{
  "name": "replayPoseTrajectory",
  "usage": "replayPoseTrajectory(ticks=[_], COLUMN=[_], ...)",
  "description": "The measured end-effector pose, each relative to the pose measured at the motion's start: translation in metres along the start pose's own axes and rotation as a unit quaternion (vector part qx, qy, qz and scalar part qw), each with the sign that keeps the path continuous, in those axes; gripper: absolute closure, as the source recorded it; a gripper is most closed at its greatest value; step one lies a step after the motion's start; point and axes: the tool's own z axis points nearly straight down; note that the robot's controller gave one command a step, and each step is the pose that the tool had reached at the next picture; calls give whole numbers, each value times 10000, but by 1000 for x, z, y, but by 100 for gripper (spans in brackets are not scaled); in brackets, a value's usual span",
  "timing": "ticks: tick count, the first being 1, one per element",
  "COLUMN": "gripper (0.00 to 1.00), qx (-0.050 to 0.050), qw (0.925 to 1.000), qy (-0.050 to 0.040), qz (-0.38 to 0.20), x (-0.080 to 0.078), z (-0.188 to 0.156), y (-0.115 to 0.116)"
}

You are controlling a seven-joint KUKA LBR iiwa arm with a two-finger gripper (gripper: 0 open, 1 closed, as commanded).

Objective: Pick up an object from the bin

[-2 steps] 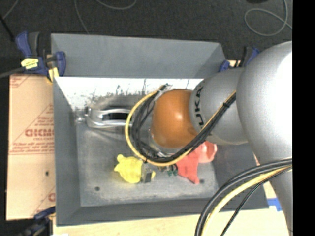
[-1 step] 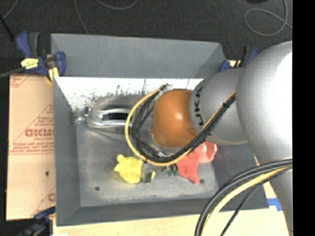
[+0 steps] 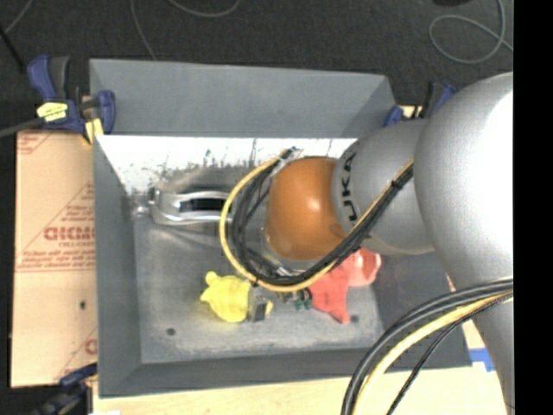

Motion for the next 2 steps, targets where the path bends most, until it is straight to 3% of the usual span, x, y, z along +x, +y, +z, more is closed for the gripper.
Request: replayPoseTrajectory(ticks=[2], gripper=[100], qx=[-1], qw=[10000], qy=[0], qz=[10], x=[0], z=[0], y=[0])
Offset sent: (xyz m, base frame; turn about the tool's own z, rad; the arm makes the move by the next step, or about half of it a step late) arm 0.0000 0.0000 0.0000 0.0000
